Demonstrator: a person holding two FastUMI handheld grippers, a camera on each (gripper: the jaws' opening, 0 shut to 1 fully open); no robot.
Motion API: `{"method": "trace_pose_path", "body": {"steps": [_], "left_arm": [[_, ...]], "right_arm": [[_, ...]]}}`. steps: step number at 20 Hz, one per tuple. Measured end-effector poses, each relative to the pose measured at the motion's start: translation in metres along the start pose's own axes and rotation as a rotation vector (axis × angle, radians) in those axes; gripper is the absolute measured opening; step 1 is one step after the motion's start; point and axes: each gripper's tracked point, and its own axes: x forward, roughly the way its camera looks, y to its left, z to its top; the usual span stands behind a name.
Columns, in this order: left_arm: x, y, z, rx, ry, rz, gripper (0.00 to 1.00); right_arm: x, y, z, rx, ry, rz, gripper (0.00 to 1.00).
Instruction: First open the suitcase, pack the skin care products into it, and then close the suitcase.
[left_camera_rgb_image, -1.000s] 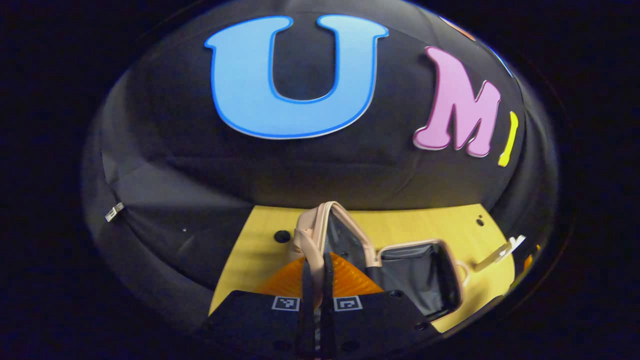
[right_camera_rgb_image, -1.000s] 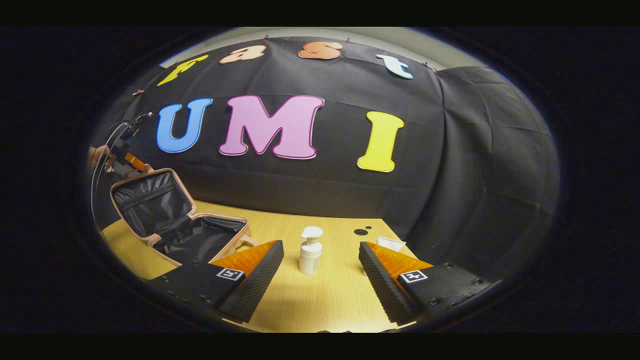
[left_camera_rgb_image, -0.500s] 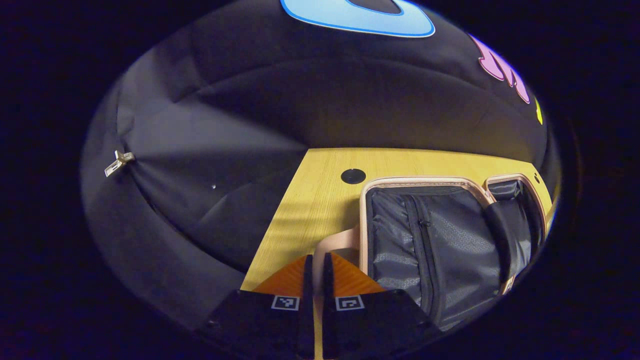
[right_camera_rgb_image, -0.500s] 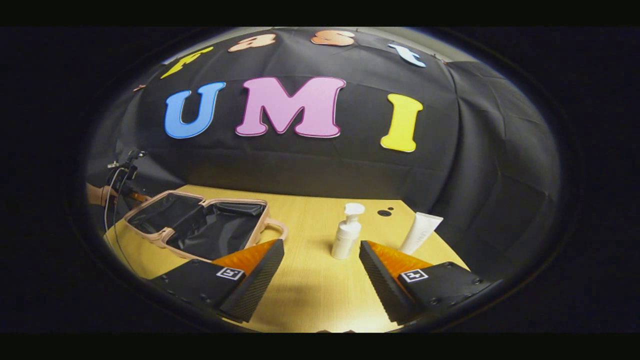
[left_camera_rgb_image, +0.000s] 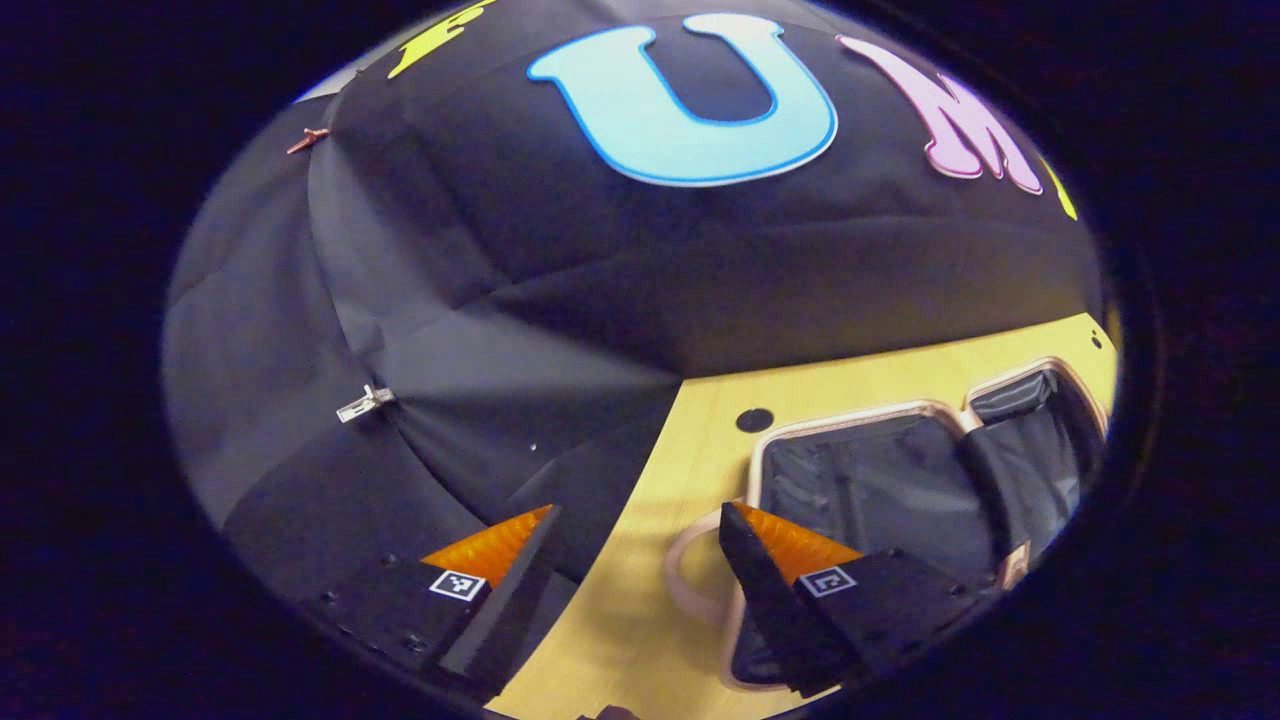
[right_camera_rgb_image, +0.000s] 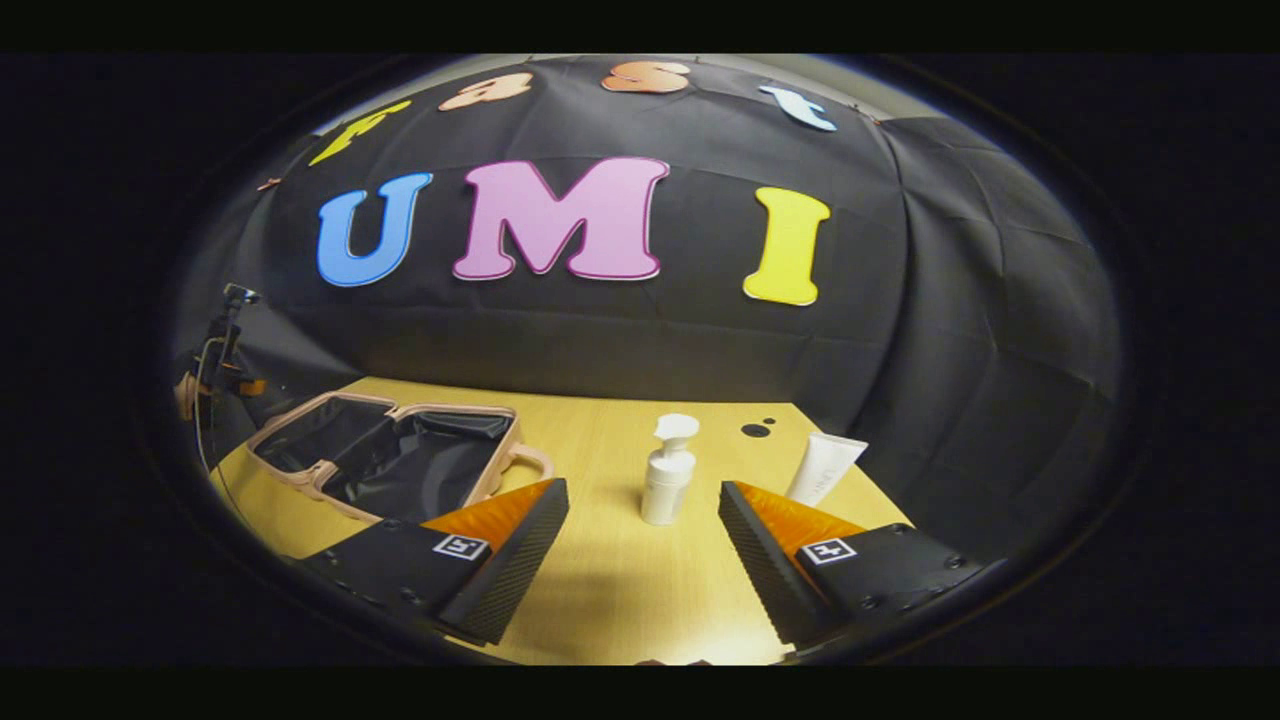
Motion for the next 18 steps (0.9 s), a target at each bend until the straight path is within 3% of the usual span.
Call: {"method": "trace_pose_path", "body": {"steps": [3,8,10,15,18], "left_arm": [[-0.064,-0.084,0.026,-0.042,-0.089,-0.13,0.97],[-0.14,-0.29,0.043,-0.033,-0.161,-0.508,0.97],[-0.162,-0.359,0.043,-0.021,-0.165,-0.614,0.98],[-0.206,-0.49,0.028,0.025,-0.172,-0.813,0.98],[-0.212,-0.553,0.015,0.052,-0.161,-0.884,0.98]], "right_arm": [[0.002,-0.02,0.004,-0.015,-0.01,-0.009,0.97],[0.006,-0.041,0.008,0.004,-0.021,-0.004,0.96],[0.007,-0.051,0.006,0.01,-0.022,-0.006,0.97],[0.007,-0.079,-0.013,0.037,0.005,-0.014,0.97],[0.006,-0.102,-0.02,0.052,0.01,-0.041,0.97]]}}
